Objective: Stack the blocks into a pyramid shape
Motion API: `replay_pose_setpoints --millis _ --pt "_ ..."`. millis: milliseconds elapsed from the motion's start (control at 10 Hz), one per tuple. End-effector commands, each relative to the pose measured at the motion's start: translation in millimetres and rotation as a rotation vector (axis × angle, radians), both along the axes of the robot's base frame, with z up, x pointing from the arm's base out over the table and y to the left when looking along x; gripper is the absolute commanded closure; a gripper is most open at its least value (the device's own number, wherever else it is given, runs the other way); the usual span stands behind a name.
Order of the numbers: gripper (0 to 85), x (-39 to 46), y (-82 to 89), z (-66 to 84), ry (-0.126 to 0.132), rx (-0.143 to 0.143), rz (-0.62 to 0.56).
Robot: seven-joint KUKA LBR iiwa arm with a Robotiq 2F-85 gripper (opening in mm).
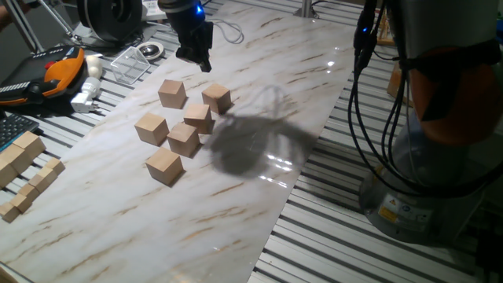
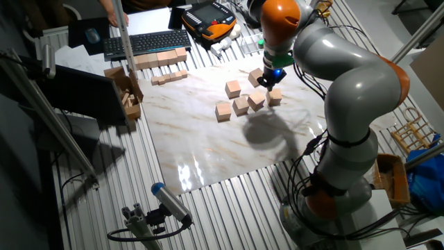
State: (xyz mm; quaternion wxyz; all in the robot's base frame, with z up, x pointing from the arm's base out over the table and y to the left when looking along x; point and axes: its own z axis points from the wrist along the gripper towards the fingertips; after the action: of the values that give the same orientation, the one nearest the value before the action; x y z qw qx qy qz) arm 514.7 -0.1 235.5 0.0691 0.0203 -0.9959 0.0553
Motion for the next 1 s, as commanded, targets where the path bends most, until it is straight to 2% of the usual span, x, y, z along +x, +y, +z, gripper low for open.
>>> replay_pose_setpoints --millis 0,100,200,400,500,900 --pt "68.0 0.0 0.3 0.2 0.008 -0.013 0.003" --pt "68.0 3.3 -3.0 -2.3 0.003 -0.03 -0.009" --pt "51.0 6.9 -9.3 -7.6 -0.007 -0.037 -0.018" --pt "51.0 14.9 -25.0 -20.5 -0.019 -0.022 -0.038" --pt "34.0 17.3 -32.4 -25.6 -0.031 -0.022 -0.04" --pt "34.0 38.8 -56.9 -38.8 -0.031 -0.006 -0.026"
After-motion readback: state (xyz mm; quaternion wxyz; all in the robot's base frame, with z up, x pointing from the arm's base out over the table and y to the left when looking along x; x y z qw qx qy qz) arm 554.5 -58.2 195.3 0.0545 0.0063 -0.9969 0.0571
